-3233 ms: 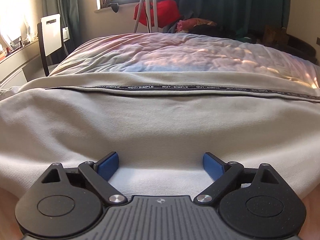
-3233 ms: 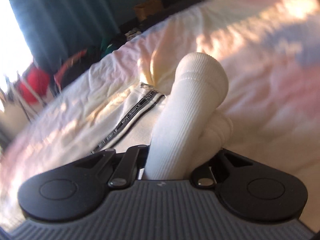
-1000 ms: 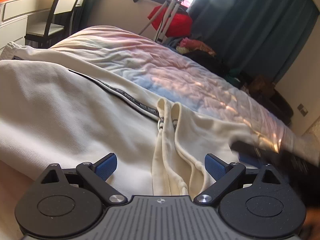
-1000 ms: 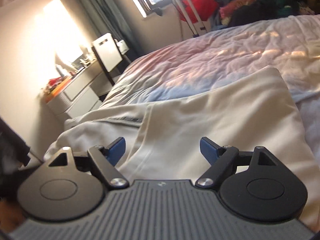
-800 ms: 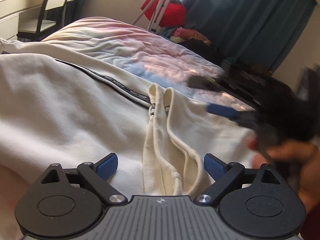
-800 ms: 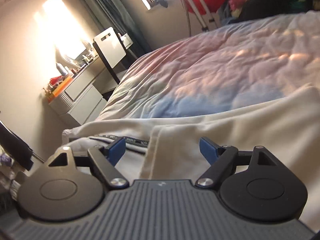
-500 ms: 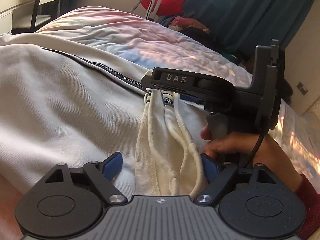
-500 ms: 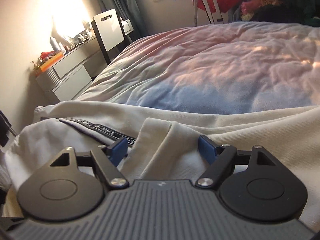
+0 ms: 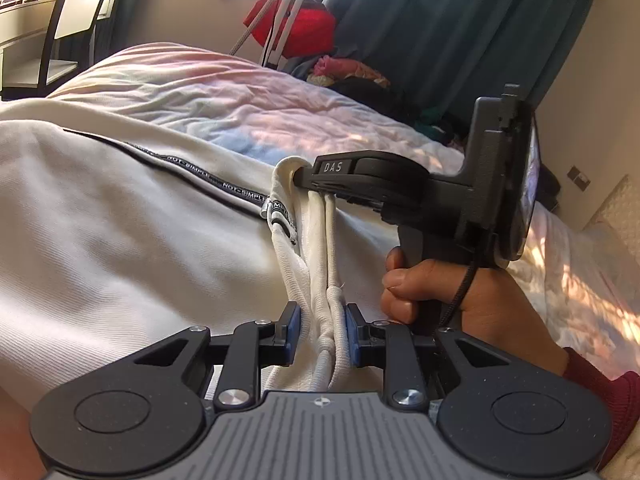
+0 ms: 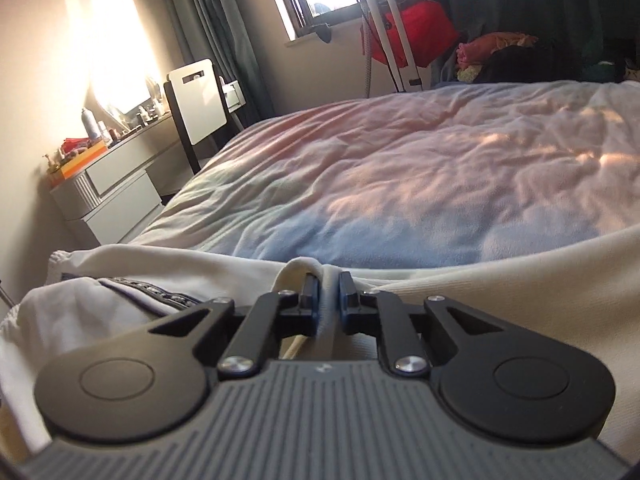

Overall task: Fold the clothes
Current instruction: 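Grasp the drawstring end with the left gripper while the right gripper releases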

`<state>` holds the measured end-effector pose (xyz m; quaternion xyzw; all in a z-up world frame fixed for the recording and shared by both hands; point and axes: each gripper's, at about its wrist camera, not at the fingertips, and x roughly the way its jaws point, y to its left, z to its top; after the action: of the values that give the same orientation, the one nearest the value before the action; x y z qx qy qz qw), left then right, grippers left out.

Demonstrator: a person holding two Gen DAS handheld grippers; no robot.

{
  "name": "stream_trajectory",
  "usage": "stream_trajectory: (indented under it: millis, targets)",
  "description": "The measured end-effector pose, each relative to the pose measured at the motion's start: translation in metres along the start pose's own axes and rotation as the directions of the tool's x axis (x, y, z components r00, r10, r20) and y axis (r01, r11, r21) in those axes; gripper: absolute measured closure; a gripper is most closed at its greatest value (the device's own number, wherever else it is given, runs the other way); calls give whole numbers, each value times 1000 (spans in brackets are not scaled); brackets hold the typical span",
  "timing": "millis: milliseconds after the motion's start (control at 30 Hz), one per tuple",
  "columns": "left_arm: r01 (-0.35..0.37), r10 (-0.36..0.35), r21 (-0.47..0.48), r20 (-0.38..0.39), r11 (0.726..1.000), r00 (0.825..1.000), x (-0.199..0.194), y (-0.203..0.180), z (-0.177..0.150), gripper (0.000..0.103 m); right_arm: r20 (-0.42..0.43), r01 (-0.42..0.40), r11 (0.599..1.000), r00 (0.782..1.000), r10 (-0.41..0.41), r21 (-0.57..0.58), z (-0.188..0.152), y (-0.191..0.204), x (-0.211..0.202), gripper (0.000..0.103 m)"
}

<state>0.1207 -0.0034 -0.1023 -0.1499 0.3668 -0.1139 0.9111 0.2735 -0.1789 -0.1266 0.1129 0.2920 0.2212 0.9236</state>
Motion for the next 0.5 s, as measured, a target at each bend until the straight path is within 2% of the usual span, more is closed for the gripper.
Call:
stream_trajectory:
  millis: [67,100,133,167,200,233,267,333,400,500]
  targets:
    - [-12,12,-7,-8,1000,1000,3,1,0,65,5,9,1000,1000,-9,5,-2,-1,2,82]
    - [-18,18,-12,-6,1000,1000,2,1,1,59,7,13,1000,1000,-13,7,-3,-1,3,76]
    - [-22,22,-14,-1,1000,1000,0,0,3,58,10,17,1000,1000,-17,10,-4,-1,3,72]
    - [-26,26,-8,6,1000,1000,-2,-1,3,56,7,17,1000,1000,-17,14,-4,-2,2,60]
    - [-44,44,8,15,999,999,-4,-3,4,51,4,17,1000,1000,-17,19,-3,-2,1,42]
    - [-69,68,25,25,997,997,-5,-5,4,43,2,16,999,1000,-16,29,-2,-3,-1,31]
    - [-86,84,34,36,996,996,-7,-6,5,39,15,19,999,1000,-19,30,-1,-3,-5,15]
    - [-103,100,46,63,994,993,-14,-9,6,27,36,37,999,999,-38,19,2,-2,-12,16]
    - [-110,104,63,99,992,990,-23,-12,6,20,49,68,998,996,-68,-2,6,-2,-22,16]
    - [-129,115,95,144,987,983,-39,-21,5,17,74,125,992,990,-123,-17,10,-3,-46,16]
